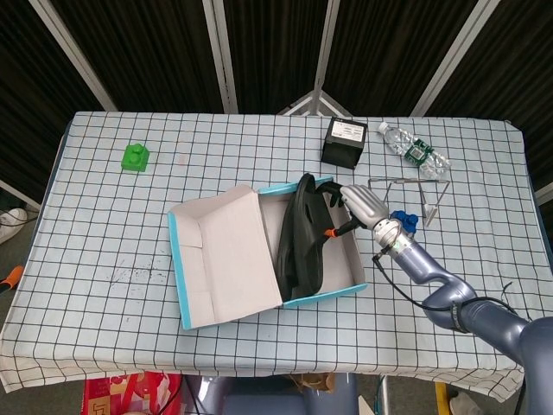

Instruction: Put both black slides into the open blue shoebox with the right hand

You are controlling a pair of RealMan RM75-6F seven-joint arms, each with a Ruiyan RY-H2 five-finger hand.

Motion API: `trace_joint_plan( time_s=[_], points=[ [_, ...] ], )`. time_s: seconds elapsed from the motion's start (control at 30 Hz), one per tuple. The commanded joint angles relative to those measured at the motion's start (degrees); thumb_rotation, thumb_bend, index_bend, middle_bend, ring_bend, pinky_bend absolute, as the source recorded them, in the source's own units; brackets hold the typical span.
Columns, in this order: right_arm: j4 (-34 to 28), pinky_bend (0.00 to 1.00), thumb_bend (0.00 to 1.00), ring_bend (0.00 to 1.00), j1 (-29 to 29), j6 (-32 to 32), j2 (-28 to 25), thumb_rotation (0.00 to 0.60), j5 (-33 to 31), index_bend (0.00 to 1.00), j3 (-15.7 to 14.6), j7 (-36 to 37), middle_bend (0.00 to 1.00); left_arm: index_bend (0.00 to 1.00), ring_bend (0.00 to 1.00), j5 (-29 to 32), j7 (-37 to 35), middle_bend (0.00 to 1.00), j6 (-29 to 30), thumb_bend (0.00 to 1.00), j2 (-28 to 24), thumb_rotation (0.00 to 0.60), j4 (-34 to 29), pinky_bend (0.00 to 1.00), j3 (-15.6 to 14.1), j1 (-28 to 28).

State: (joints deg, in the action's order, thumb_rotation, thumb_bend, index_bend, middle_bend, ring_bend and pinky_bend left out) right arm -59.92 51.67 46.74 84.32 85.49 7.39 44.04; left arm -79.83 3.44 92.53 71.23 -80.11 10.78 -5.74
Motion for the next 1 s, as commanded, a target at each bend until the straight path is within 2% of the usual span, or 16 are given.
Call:
trace_joint_plan(
  time_s=[0.03, 0.47, 0.73, 1.0],
  points=[
    [-0.16, 0.45, 0.61, 0.45, 0.31, -0.81, 0.30, 0.600, -0.80, 0.62, 0.30, -1.00, 0.45, 0.09, 0.00, 0.01, -0.09, 0.00, -0.01, 0.22, -0.02, 0.600, 0.01, 0.10, 0.00, 0.01],
    [-2.78, 0.55, 0.62, 0.58, 1.67, -4.90, 0.69, 0.600, -4.31, 0.62, 1.55, -6.24, 0.45, 0.09, 0.00, 0.19, -0.75, 0.00, -0.06, 0.22, -0.29, 0.600, -0.13, 0.10, 0.13, 0.12],
    [-3.20, 0.57, 0.62, 0.59, 1.87, -6.42, 1.10, 0.600, -5.95, 0.62, 1.94, -8.88, 0.45, 0.09, 0.00, 0.19, -0.91, 0.00, -0.06, 0.22, -0.42, 0.600, -0.18, 0.10, 0.13, 0.17],
    [-2.07, 0.57, 0.62, 0.59, 2.07, -8.63, 1.71, 0.600, -5.74, 0.62, 0.76, -10.28, 0.45, 0.09, 0.00, 0.01, -0.64, 0.00, -0.06, 0.22, -0.32, 0.600, -0.16, 0.10, 0.03, 0.10]
  ],
)
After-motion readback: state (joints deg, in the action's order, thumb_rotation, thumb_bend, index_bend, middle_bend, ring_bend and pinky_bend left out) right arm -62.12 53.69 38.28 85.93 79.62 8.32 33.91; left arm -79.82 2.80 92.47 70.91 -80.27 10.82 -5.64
